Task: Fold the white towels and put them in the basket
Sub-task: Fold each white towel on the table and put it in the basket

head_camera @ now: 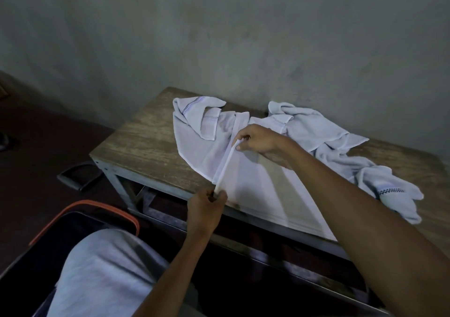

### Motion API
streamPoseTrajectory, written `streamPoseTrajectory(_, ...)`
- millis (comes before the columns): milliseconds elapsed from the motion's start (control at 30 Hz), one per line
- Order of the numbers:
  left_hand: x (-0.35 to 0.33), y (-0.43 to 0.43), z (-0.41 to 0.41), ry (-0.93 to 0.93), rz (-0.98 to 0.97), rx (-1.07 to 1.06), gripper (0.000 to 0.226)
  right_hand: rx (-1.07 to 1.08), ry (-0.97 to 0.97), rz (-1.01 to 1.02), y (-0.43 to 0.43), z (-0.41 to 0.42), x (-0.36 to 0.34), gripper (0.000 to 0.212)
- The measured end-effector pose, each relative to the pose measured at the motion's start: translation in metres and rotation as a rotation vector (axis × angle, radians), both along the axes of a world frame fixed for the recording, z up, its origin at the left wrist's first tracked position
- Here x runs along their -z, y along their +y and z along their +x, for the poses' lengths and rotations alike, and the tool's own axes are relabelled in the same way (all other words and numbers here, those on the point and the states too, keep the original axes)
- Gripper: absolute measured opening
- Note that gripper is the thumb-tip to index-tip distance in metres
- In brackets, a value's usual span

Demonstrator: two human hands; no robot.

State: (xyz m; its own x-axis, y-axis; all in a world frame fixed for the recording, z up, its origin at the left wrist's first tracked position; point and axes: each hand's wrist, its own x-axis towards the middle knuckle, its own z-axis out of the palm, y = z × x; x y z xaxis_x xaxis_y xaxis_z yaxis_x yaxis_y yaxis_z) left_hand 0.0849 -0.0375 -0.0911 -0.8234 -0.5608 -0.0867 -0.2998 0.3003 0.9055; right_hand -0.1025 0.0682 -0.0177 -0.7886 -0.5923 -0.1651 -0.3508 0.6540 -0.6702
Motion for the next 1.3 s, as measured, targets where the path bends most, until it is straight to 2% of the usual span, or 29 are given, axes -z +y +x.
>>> streamPoseTrajectory(133,-0.025,-0.001,-0.007,0.235,-0.006,-0.106,0.014,0.041,-0.017,-0.160,0.016,0.005,-0.033,0.009)
streamPoseTrajectory(200,-0.042,0.011,-0.006,0.350,0.008,-0.086,0.010,0.096,-0.080,-0.244,0.029,0.011,-0.045,0.010)
streamPoseTrajectory(300,-0.057,0.038,-0.002,0.489,-0.070,0.024,0.015,0.175,-0.127,-0.303,0.054,0.019,-0.050,0.013)
streamPoseTrajectory(400,-0.050,0.068,-0.003,0.512,-0.117,0.145,0.021,0.333,-0.174,-0.371,0.087,0.025,-0.046,0.012)
streamPoseTrajectory(467,-0.036,0.091,-0.008,0.550,-0.284,0.245,0.017,0.402,-0.165,-0.393,0.114,0.029,-0.038,0.012)
streamPoseTrajectory(600,-0.012,0.131,-0.013,0.508,-0.514,0.446,0.017,0.449,-0.130,-0.273,0.166,0.038,-0.014,0.007)
streamPoseTrajectory(700,0.001,0.150,-0.017,0.509,-0.644,0.504,0.017,0.537,-0.146,-0.234,0.190,0.039,0.003,0.013)
streamPoseTrajectory(833,0.014,0.161,-0.021,0.544,-0.749,0.538,0.014,0.576,-0.162,-0.234,0.202,0.043,0.024,0.011)
streamPoseTrajectory(1033,0.022,0.162,-0.022,0.499,-0.833,0.626,0.016,0.506,-0.022,-0.007,0.199,0.046,0.036,0.014)
streamPoseTrajectory(1133,0.018,0.161,-0.020,0.538,-0.814,0.667,0.018,0.475,0.049,0.147,0.195,0.046,0.042,0.018)
streamPoseTrajectory(1233,0.010,0.144,-0.012,0.579,-0.728,0.602,0.023,0.501,0.319,0.322,0.186,0.055,0.040,0.033)
streamPoseTrajectory(1300,0.007,0.118,-0.005,0.520,-0.666,0.431,0.024,0.510,0.527,0.267,0.174,0.070,0.035,0.036)
